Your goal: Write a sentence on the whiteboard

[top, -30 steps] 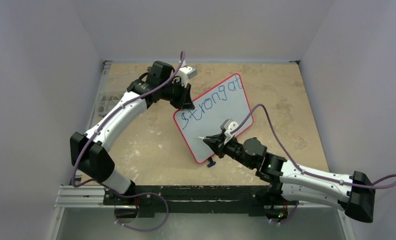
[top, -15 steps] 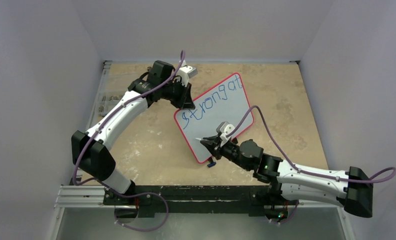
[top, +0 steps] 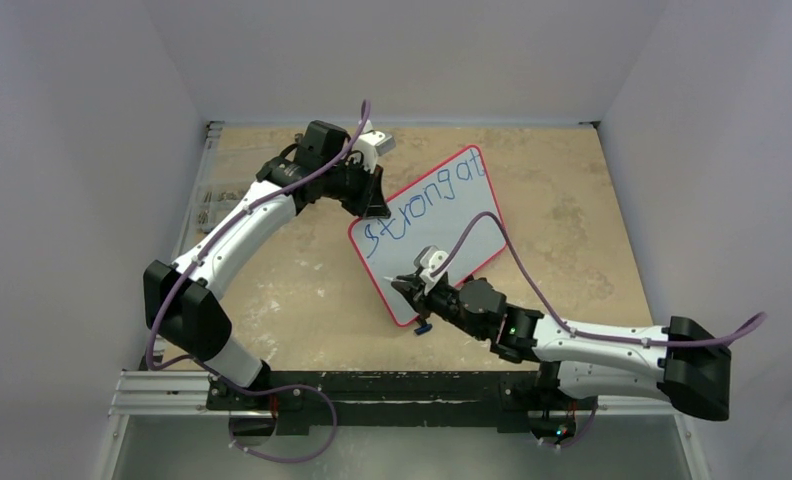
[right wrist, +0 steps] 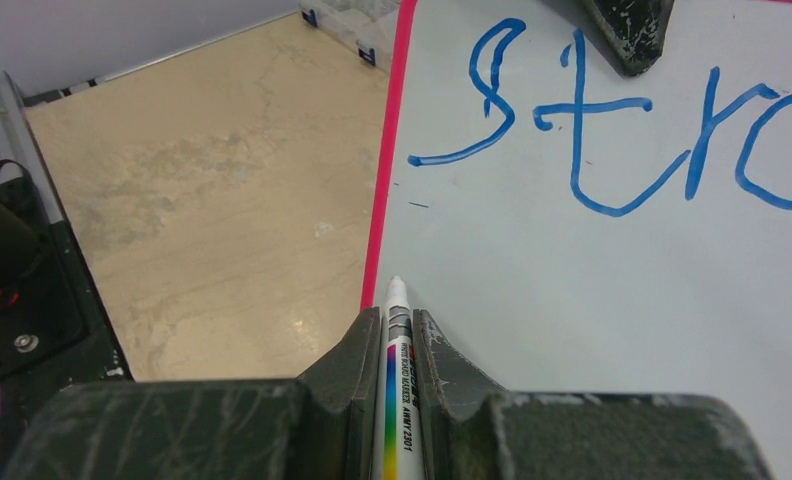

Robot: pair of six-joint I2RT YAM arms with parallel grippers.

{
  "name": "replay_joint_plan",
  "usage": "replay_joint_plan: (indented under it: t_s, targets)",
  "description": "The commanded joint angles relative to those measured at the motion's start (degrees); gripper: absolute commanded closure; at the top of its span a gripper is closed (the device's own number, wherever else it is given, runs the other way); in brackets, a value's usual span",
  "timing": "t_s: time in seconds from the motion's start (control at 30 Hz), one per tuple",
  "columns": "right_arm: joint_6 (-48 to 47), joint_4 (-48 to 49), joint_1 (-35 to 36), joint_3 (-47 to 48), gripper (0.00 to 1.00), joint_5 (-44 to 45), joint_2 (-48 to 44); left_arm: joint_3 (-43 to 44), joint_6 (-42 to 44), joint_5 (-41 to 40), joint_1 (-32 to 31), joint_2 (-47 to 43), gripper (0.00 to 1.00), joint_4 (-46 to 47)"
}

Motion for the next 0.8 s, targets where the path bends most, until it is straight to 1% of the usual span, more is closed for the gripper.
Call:
replay_joint_plan:
  t_s: [0.0, 0.13, 0.33, 0.6, 0.77]
  targets:
    - [-2.0, 5.2, 0.5, 3.5, 1.0, 3.5, 2.5, -1.6, 4.8, -9.1, -0.5, 2.2, 1.0, -6.3]
    - [-2.0, 5.9, 0.5, 4.6, 1.0, 5.0, 4.0, -1.6, 4.8, -9.2, -0.5, 2.0, 1.0, -6.4]
    - [-4.4, 6.6, 0.5, 6.1, 1.0, 6.9, 5.2, -1.5, 4.7, -9.0, -0.5, 2.3, 1.0, -6.4]
    - [-4.5, 6.5, 0.5, 8.0, 1.0, 8.7, 9.3, -1.5, 4.7, -9.1, -0.5, 2.4, 1.0, -6.4]
    - [-4.0, 5.8, 0.5, 7.4, 1.0, 8.9, 9.9, -1.5, 4.7, -9.1, -0.5, 2.4, 1.0, -6.4]
